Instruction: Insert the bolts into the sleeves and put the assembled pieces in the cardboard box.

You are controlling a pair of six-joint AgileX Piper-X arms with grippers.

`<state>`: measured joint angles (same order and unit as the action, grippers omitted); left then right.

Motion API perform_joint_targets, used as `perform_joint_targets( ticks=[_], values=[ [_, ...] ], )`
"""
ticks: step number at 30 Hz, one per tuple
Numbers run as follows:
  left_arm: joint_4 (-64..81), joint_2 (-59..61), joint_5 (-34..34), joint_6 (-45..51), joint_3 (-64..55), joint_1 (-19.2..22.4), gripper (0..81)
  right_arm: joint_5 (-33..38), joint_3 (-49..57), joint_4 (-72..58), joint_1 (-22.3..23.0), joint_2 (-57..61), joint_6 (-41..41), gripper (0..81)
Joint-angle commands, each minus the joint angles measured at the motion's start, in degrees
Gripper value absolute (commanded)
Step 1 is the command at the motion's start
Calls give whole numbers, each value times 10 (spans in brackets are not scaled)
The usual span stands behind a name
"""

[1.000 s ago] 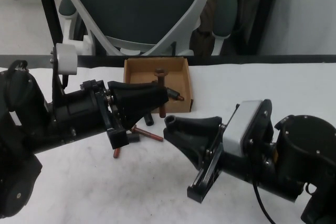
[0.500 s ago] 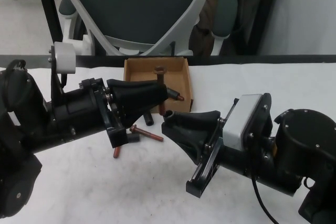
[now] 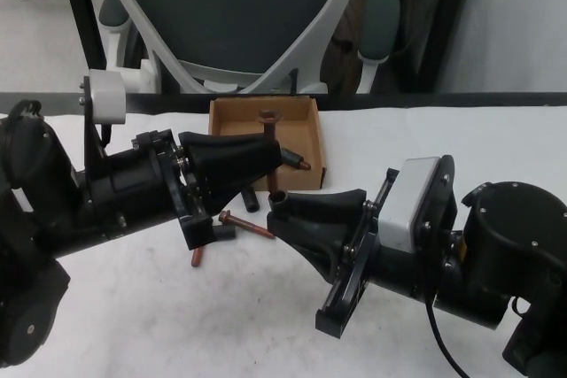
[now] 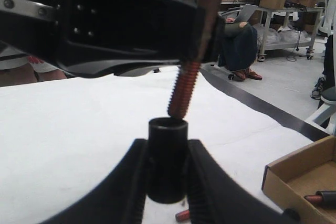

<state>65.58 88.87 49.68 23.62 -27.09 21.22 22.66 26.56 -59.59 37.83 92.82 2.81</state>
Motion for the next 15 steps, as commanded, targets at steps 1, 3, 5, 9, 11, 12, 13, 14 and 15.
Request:
perform_joint_targets(
  ticks=[1, 3, 5, 9, 11, 12, 13, 14, 15],
  values=[
    [11, -9, 9, -9, -1, 1, 8, 9, 8, -12, 0, -2, -3, 3],
    [11, -9, 9, -9, -1, 1, 8, 13, 8, -12, -1, -2, -3, 3],
    [11, -9, 10, -9, -1, 1, 8, 22, 11, -12, -1, -2, -3, 3],
    [11, -9, 23, -12, -1, 1, 8, 24, 17, -18, -1, -2, -16, 3],
    [11, -9, 25, -20, -1, 1, 8, 36, 21, -24, -1, -2, -16, 3],
    [11, -9, 28, -22, -1, 1, 8, 39, 22, -25, -1, -2, -16, 3],
    [11, -9, 28, -22, -1, 1, 8, 39, 23, -26, -1, -2, -16, 3],
    [11, -9, 29, -22, -1, 1, 8, 39, 24, -26, -1, -2, -17, 3],
    [11, -9, 32, -26, -1, 1, 8, 39, 23, -27, -1, -2, -17, 3]
  ],
)
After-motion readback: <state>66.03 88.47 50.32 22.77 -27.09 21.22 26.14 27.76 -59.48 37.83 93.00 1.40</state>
